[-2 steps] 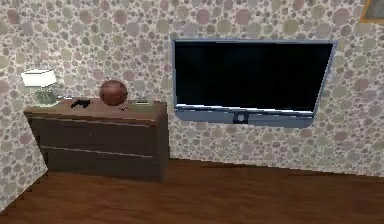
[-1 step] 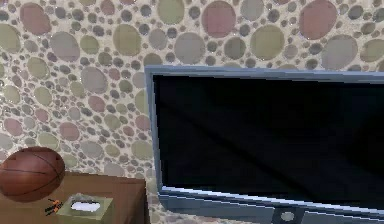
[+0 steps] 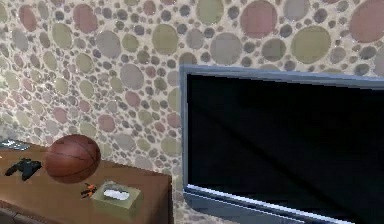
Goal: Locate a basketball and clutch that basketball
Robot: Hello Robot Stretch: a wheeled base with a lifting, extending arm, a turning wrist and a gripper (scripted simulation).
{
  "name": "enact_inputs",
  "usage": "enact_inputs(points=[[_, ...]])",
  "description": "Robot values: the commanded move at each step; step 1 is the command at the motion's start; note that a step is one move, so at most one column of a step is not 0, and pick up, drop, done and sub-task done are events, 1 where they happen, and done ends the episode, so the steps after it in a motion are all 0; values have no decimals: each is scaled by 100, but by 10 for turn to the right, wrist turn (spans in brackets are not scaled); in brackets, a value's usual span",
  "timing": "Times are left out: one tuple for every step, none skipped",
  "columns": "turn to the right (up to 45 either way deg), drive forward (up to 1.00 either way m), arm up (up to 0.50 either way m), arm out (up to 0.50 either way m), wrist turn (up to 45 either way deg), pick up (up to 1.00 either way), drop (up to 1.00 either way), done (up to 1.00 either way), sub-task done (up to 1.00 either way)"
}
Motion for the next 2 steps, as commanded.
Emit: enact_inputs(points=[[0,5,0,0,0,0,0,0,0],[-450,0,0,0,0,0,0,0,0]])
